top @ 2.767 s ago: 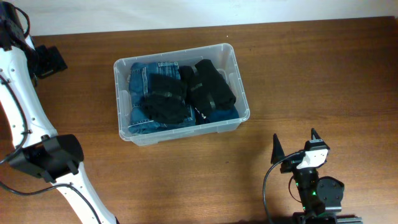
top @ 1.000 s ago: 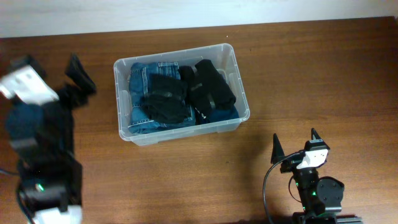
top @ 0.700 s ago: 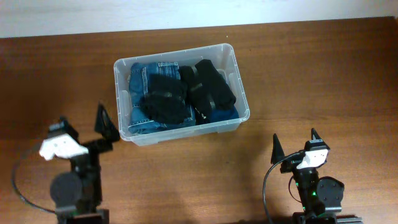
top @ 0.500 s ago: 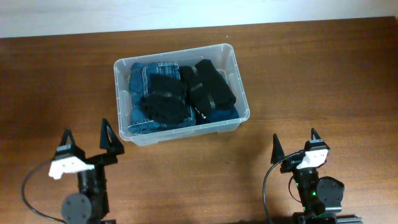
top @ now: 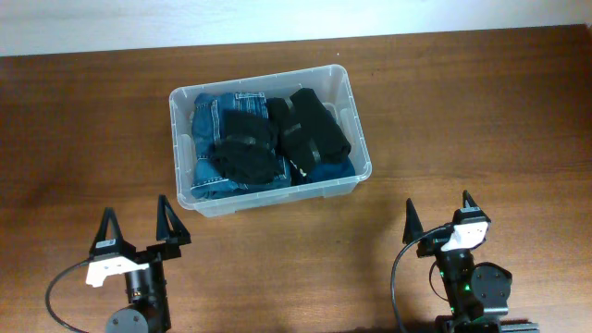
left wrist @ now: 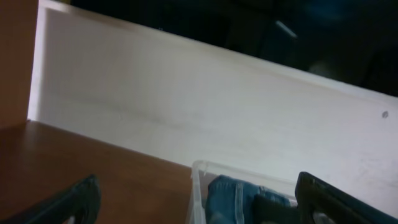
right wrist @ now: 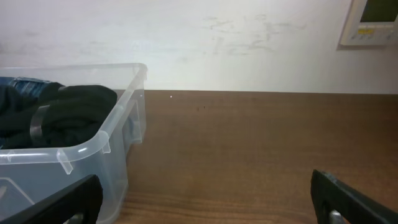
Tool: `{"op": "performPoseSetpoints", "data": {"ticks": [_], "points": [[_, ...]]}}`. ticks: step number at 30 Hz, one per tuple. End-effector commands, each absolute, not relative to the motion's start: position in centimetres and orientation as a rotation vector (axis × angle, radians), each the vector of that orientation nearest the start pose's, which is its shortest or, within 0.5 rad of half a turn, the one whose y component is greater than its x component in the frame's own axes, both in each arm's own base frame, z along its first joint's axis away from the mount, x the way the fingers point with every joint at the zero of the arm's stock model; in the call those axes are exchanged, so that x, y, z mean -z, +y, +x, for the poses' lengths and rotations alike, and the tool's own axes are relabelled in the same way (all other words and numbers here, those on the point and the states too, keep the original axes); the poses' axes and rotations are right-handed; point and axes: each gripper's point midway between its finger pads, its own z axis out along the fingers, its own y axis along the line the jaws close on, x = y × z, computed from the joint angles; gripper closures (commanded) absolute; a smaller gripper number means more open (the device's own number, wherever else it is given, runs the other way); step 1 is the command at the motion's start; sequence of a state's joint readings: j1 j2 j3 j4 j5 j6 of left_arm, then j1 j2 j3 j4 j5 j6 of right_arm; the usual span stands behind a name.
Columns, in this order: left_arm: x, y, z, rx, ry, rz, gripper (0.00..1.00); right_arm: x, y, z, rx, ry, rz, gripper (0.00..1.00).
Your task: Pack container
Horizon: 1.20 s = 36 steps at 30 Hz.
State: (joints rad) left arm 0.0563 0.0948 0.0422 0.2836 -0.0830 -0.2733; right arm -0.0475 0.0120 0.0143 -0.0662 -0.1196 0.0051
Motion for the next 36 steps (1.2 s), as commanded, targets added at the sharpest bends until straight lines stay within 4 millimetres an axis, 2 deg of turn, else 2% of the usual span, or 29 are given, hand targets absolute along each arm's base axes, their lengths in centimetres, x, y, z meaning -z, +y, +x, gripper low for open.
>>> {"op": "performPoseSetpoints", "data": {"ticks": [1,9,14,17,21,36], "points": [[-23.6,3.0,23.9,0.119,1.318,-0.306,0.01,-15.9,0.9,24.6,-0.071,1.635,-0.037,0.02],[-22.1,3.2,23.9,0.106,1.373,-0.322,0.01,-15.9,0.9,24.6,-0.071,1.635,-0.037,0.02],[-19.5,3.0,24.3,0.098,1.482,-0.322,0.01,-15.9,0.9,24.6,-0.071,1.635,-0.037,0.02],[-18.3,1.7,24.5,0.064,1.543,-0.177,0.01,-15.9,0.9,24.6,-0.071,1.635,-0.037,0.02],[-15.5,1.7,24.5,0.055,1.644,-0.183,0.01,-15.9,0.9,24.6,-0.071,1.635,-0.037,0.02],[-15.6,1.5,24.5,0.044,1.643,-0.157,0.01,-15.9,0.9,24.6,-0.071,1.635,-0.037,0.02]]}}
